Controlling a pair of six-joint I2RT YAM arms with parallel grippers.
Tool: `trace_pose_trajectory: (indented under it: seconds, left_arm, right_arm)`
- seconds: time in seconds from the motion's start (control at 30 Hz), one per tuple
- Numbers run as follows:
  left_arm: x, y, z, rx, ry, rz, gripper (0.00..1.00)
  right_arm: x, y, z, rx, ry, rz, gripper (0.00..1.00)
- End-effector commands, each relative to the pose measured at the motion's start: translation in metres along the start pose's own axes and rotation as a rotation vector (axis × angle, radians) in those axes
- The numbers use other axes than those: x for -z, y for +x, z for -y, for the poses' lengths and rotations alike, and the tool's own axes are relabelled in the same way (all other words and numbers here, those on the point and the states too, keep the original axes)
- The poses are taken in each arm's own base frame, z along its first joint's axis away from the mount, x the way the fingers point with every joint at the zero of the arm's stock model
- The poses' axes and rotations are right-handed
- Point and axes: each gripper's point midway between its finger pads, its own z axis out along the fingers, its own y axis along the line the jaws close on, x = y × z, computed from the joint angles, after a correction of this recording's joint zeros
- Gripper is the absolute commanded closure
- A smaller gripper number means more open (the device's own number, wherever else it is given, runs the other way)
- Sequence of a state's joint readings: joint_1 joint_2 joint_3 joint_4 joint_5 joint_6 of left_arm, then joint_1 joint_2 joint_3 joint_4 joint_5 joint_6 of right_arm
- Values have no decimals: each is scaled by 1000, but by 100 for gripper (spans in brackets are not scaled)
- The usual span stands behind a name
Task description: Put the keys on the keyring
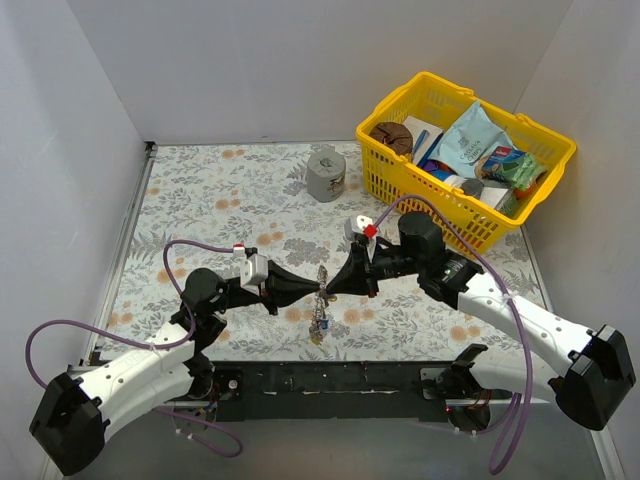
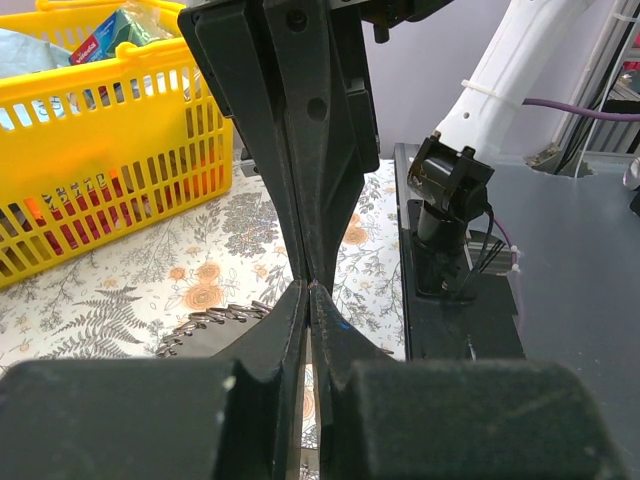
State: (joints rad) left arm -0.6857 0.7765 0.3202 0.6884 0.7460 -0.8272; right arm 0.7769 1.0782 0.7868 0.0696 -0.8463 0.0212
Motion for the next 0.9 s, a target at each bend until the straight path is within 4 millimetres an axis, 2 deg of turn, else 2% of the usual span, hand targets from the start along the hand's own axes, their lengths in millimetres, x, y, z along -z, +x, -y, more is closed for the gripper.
trace_pose_trajectory:
  seconds: [0.0,0.27,0.5,0.57,0.8,0.87]
  left_arm:
    - [-5,-33,-1,-81,0,85,100]
    - [-6,-35,0,-82,9,92,100]
    - [-8,-33,1,-68,23,86,100]
    - [-8,-32,1,-65,26,83,100]
    - [-7,-30,0,-74,16,70,100]
    - [-7,-29,-1,-72,12,65,100]
  right_arm:
    - [0,3,-3,-8,-29,-20,99]
    - [-4,11,-2,-48,-45,-49,99]
    - [-5,5,4,-41,-22,-46,99]
    - [-4,2,7,-36,-1,-42,94]
    - [11,-4,7,61,101,1,60]
    - [14,-6,7,76,114,14,54]
